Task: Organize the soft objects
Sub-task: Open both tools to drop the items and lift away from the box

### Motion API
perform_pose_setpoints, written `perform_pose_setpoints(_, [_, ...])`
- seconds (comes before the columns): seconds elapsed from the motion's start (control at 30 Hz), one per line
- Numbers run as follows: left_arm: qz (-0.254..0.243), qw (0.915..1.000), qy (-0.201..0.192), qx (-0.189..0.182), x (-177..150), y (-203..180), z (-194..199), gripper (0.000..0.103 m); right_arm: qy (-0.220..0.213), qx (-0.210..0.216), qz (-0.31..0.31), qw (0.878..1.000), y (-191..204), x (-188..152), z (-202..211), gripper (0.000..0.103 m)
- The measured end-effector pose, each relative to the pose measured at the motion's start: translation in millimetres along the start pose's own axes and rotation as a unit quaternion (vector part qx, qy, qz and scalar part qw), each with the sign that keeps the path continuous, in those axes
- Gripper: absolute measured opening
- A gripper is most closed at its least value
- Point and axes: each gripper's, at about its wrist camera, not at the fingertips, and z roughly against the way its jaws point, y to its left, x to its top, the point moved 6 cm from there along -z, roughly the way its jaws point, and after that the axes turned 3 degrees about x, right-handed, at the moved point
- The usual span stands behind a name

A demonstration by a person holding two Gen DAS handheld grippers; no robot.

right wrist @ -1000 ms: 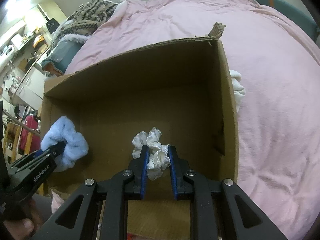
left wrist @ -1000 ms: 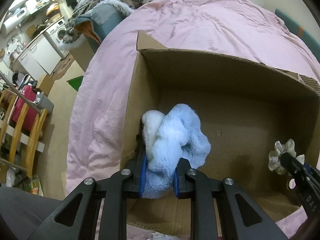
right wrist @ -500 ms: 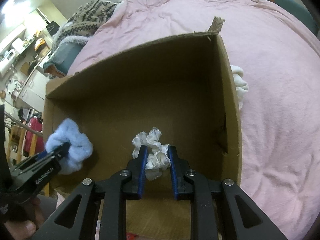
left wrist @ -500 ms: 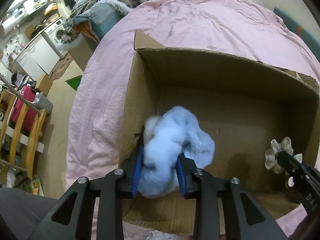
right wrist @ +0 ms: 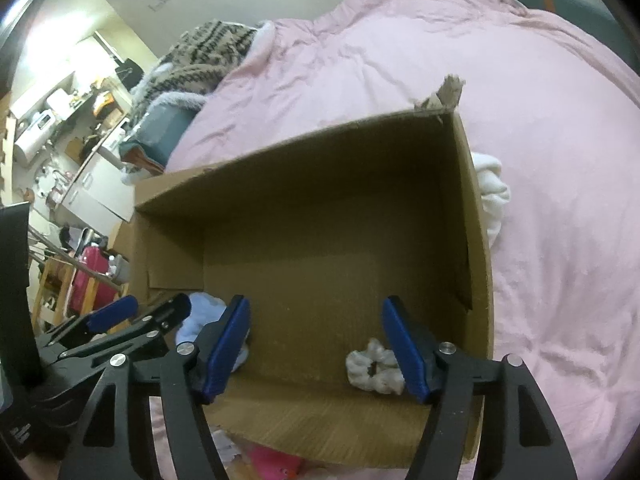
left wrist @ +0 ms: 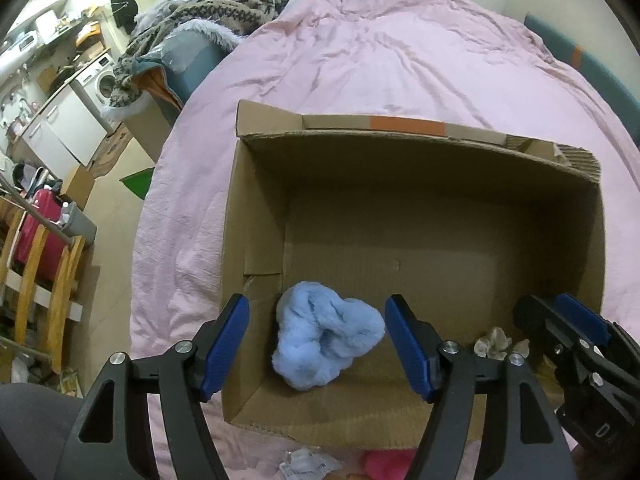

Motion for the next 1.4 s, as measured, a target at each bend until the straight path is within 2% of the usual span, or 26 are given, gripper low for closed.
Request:
perform_pose_setpoints(0.5, [-0.022, 0.9988, -0.04, -0.02, -18.0, 6.5, 40.2, 0.068, -0.01, -0.02, -0.004, 1.0, -1.0, -15.6, 23.9, 0.072])
perform_pose_setpoints(0.97, [-0.011, 0.9979, -0.051, -0.039, -52.8, 47.8, 62.1, 0.068, -0.002, -0.044, 0.011, 0.999, 8.0, -51.5, 37.9, 0.072])
perform_pose_setpoints(1.17, [0.018, 0.9964, -0.059, -0.058, -64.2, 71.9, 74.3, 0.068, 0.011, -0.046, 0.005, 0.999, 8.9, -68.2, 43.0, 0.072])
perform_pose_setpoints(1.4, [0.02, 0.9952, -0.06, -0.075, -78.0, 87.5, 81.8, 0.068, 0.016, -0.051, -0.001, 0.999, 10.0, -81.8, 53.7, 0.072])
